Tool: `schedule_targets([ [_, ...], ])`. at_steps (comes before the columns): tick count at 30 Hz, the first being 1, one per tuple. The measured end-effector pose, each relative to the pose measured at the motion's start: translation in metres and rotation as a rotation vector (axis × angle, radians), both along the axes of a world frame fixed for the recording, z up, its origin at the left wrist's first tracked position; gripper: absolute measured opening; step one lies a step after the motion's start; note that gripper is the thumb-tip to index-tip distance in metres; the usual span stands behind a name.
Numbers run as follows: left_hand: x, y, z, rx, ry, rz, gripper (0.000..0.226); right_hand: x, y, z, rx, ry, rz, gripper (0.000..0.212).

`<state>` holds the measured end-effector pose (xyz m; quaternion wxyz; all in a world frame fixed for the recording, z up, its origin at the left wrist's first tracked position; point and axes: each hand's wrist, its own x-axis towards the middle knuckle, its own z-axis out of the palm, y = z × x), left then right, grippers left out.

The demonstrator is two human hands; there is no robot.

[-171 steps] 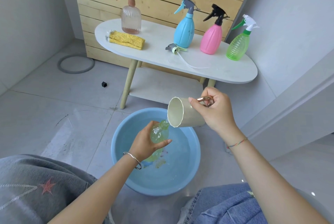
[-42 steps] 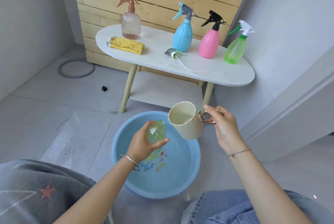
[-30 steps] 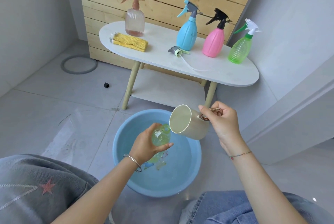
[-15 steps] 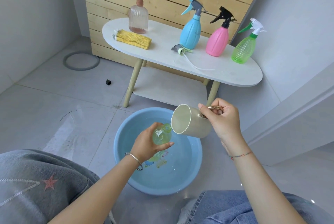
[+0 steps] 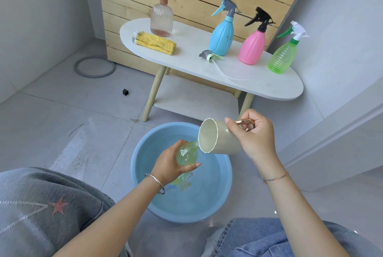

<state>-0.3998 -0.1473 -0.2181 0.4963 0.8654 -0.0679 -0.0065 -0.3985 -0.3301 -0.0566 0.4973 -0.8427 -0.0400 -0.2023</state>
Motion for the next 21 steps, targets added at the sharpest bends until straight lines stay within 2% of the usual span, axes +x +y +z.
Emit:
schedule_targets([
  [4, -0.0004, 0.0000, -0.0003, -0.006, 0.005, 0.000, 0.083, -0.0001, 0.0020, 0.0004, -0.030, -0.018, 0.010, 0.048],
  [13, 0.0009, -0.0015, -0.0068, -0.009, -0.008, -0.009, 0.070, 0.0007, 0.0046, 0.0014, -0.075, -0.048, 0.050, 0.046],
  [21, 0.0001, -0.0027, -0.0077, -0.003, 0.004, -0.017, 0.074, -0.0002, 0.0082, 0.0021, -0.176, -0.084, 0.086, 0.045],
])
